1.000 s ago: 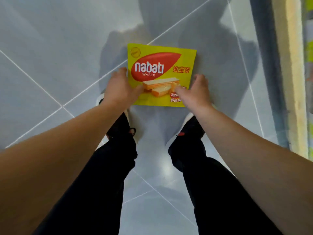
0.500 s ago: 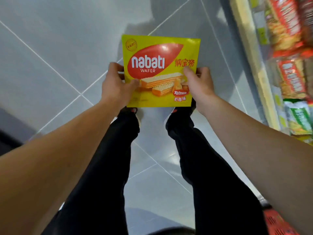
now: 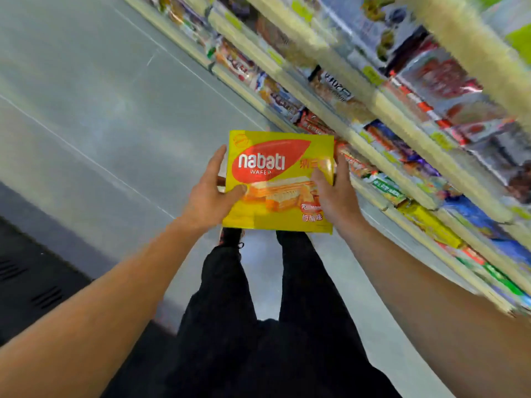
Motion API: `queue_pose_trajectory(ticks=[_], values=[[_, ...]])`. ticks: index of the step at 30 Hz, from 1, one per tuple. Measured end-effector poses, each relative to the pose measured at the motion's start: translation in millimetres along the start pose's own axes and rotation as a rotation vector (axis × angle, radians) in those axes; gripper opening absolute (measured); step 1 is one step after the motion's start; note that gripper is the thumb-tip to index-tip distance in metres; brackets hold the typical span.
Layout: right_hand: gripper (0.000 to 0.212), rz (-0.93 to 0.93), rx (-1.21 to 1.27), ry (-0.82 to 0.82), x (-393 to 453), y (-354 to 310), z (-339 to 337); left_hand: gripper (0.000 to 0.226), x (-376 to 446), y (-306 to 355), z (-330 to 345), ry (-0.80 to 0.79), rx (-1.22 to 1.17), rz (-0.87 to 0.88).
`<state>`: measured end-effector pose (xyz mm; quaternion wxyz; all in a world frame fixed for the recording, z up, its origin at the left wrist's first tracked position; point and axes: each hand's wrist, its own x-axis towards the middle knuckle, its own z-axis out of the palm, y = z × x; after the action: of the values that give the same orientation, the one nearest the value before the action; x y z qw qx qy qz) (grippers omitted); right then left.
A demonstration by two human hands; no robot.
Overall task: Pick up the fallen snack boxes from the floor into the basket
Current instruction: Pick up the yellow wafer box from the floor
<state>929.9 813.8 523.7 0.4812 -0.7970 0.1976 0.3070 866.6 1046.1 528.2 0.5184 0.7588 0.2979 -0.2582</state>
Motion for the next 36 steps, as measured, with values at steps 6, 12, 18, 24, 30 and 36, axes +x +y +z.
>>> queue_pose_trajectory(ticks=[6,12,18,24,30,36], values=[[0.052,-0.104,0.227,0.229,-120,-27,-32,0.082,-73,60,-20,-0.104,0.108,0.276],[0.078,-0.159,0.343,0.553,-213,1,-59,0.079,-124,110,20,-0.225,0.171,0.526],[0.080,-0.100,0.474,0.888,-301,61,-97,0.076,-182,142,91,-0.454,0.287,0.695],[0.076,-0.062,0.571,1.109,-381,119,-135,0.073,-247,157,172,-0.635,0.360,0.783],[0.076,-0.057,0.622,1.278,-467,208,-187,0.072,-345,143,280,-0.693,0.362,0.856],[0.072,-0.049,0.624,1.372,-546,296,-243,0.074,-435,123,383,-0.751,0.376,0.910]])
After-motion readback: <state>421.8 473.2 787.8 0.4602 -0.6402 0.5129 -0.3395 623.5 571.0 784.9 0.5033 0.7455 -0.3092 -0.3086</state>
